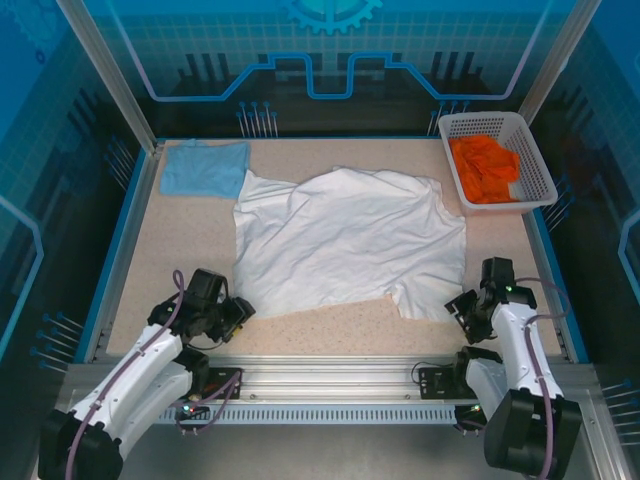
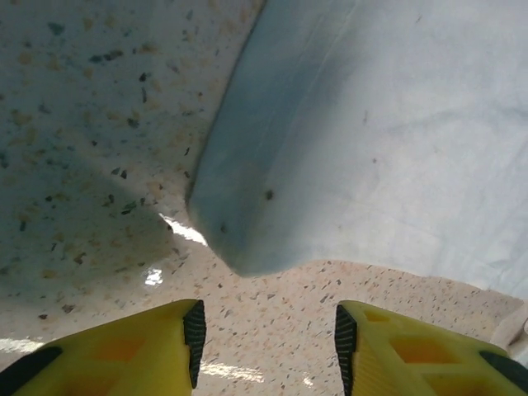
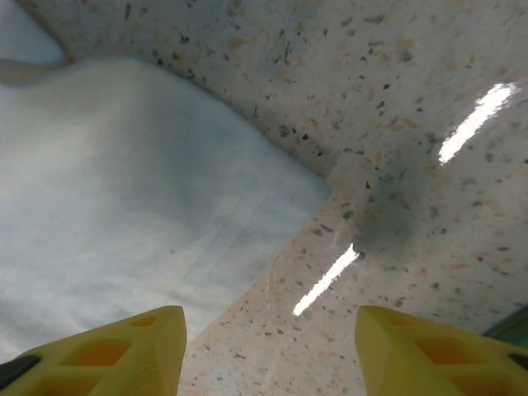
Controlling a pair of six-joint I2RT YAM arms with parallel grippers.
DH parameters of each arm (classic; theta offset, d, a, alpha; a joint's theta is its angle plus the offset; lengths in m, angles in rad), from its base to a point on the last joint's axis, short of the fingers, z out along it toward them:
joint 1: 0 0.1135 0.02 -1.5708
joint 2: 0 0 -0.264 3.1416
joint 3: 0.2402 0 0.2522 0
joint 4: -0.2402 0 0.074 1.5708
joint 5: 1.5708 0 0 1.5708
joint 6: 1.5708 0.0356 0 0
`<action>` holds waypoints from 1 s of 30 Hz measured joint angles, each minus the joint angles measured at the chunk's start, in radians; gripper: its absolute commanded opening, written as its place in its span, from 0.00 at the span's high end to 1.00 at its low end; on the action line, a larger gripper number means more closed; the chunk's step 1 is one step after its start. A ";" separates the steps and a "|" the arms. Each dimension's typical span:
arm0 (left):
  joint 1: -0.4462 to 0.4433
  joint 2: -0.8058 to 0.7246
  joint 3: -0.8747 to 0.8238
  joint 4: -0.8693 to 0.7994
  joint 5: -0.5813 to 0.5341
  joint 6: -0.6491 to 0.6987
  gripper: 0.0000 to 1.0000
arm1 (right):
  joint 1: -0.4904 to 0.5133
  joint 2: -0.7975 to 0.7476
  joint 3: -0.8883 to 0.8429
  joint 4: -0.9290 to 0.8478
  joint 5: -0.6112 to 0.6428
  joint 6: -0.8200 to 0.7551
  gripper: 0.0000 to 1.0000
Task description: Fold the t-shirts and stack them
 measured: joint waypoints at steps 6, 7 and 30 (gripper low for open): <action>0.000 0.074 -0.021 0.087 0.000 -0.018 0.61 | -0.008 0.013 -0.003 0.065 -0.026 -0.016 0.48; 0.000 0.086 -0.027 0.096 0.000 -0.019 0.61 | -0.010 0.013 -0.003 0.069 -0.028 -0.016 0.49; 0.000 0.100 -0.065 0.147 -0.068 -0.051 0.73 | -0.065 0.256 0.028 0.089 0.020 -0.018 0.52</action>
